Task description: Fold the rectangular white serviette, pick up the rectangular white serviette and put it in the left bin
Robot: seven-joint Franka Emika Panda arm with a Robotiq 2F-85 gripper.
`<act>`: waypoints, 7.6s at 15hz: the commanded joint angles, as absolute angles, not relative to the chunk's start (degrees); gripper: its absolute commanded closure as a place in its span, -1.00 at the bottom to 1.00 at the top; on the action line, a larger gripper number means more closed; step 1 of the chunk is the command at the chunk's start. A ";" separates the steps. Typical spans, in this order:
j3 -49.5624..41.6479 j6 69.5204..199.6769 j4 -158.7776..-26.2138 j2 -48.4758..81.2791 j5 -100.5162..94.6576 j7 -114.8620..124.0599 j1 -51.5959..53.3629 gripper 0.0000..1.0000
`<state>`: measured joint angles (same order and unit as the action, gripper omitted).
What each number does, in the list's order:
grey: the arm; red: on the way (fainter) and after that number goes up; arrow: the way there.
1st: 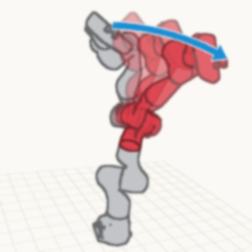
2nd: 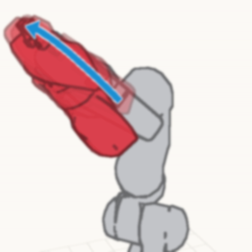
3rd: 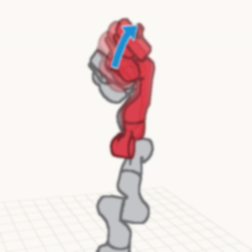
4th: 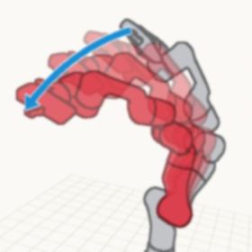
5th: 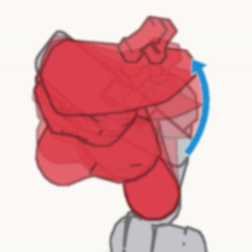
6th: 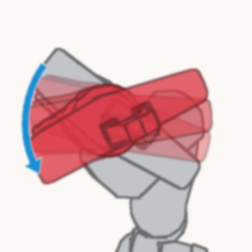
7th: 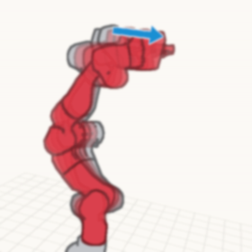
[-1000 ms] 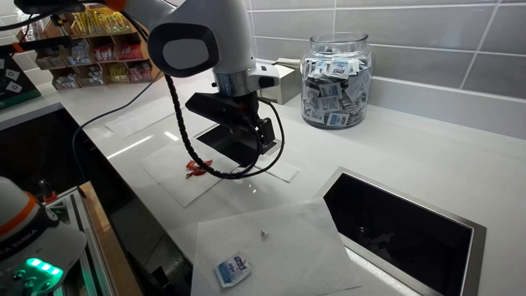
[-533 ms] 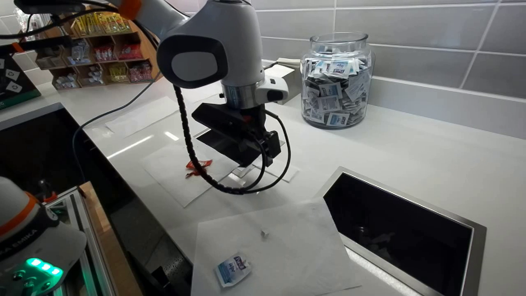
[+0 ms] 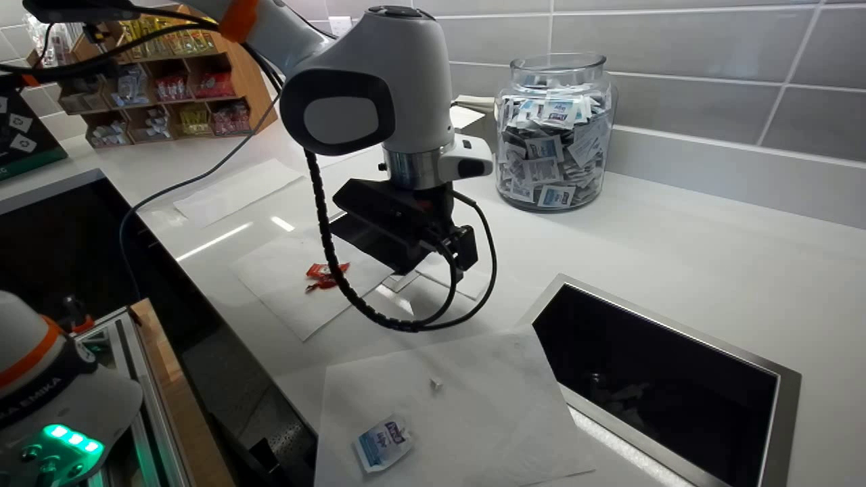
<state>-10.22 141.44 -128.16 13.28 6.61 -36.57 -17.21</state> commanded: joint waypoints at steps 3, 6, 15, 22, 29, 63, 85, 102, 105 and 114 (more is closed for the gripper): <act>-8.60 141.53 -124.66 17.27 8.06 -38.56 -18.74 -1.00; -7.68 141.30 -123.40 18.90 8.01 -38.89 -19.01 -1.00; -6.75 141.39 -121.52 21.48 7.20 -38.16 -19.62 -0.40; -6.55 141.50 -120.97 21.29 7.07 -37.88 -19.64 0.70; -6.47 141.16 -120.74 21.25 6.97 -37.82 -19.70 0.99; -5.68 139.43 -120.98 19.70 13.26 -36.89 -21.77 0.40; -8.49 131.91 -123.90 12.33 17.69 -17.59 -20.64 -1.00; -11.03 130.60 -120.70 17.19 25.88 -3.90 -20.66 -1.00; -11.29 130.08 -119.13 18.42 27.21 -4.11 -21.25 -1.00; -9.42 126.01 -114.00 23.04 31.12 -6.04 -22.46 -1.00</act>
<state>-10.65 129.39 -116.46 20.79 28.33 -4.00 -21.21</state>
